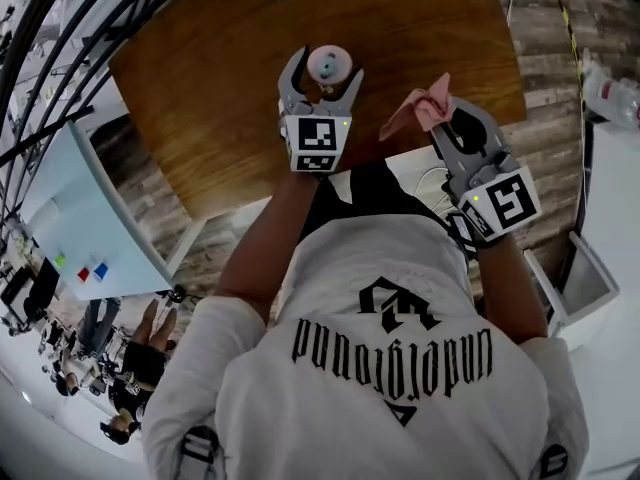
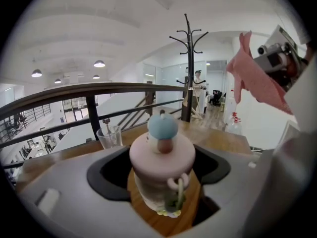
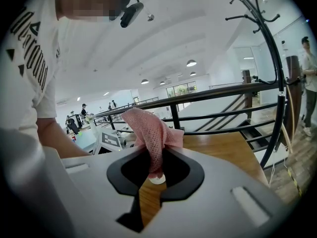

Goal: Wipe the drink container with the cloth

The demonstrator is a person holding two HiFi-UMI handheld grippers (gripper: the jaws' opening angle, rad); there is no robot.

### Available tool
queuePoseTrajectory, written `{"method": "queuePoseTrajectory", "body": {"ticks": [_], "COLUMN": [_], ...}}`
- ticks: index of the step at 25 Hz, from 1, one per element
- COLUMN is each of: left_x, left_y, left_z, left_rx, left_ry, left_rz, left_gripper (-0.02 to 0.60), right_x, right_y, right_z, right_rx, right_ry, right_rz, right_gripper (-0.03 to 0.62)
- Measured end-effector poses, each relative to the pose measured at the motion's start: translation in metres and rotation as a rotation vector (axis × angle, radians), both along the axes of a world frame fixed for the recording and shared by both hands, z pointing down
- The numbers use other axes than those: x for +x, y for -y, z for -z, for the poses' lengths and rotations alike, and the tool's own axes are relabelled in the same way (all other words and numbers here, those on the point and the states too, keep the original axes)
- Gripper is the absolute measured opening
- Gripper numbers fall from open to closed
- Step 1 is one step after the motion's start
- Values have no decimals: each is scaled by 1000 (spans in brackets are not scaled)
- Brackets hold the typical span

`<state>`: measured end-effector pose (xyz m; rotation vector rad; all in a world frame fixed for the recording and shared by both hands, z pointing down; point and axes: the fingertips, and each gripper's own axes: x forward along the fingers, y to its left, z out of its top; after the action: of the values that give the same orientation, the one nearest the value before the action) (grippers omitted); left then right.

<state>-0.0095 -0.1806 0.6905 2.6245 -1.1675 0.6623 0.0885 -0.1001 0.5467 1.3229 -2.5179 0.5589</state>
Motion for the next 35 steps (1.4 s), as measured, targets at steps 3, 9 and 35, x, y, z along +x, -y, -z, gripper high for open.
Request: {"method": "queuePoseTrajectory", "body": {"ticks": [3, 9, 35], "left_x": [0, 0, 9], "left_y": [-1, 1, -19], "left_z": [0, 0, 268], "left_rx": [11, 6, 20], "left_ry": [-13, -27, -130], "left_rz": [-13, -67, -432], "left_gripper": [390, 385, 386], "right_x": [-1, 1, -31], "right_y": [0, 2, 13], "right_z": [1, 1, 119], "right_rx": [2, 4, 262], "right_ry": [0, 2, 49], "right_rz": [9, 16, 245], "right_gripper": [43, 43, 43]}}
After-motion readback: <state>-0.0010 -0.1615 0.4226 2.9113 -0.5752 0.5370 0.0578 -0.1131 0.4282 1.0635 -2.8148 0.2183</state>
